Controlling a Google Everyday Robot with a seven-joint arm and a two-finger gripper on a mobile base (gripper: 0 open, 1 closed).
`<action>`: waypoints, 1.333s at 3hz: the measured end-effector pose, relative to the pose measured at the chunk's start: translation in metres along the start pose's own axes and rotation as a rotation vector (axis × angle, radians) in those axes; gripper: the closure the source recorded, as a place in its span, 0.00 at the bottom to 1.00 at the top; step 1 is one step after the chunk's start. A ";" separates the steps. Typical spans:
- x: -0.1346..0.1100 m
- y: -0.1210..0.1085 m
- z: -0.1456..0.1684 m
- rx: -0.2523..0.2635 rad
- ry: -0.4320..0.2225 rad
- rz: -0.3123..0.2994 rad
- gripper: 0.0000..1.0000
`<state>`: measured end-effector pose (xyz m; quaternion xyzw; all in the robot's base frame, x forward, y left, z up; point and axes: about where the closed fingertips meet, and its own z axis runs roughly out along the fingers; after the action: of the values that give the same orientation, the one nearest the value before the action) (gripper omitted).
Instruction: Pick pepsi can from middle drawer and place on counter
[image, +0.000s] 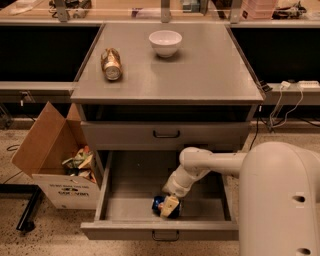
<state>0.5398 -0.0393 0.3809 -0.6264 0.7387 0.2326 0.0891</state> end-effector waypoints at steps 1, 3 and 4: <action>0.002 0.002 0.010 -0.018 0.011 0.001 0.44; 0.009 0.007 0.005 0.019 0.029 0.011 0.98; 0.006 0.014 -0.045 0.130 -0.045 -0.014 1.00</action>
Offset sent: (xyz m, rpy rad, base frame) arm -0.0096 0.0048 -0.0221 -0.0492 0.0285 0.0233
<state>0.5323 -0.0638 0.4205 -0.6190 0.7457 0.1975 0.1476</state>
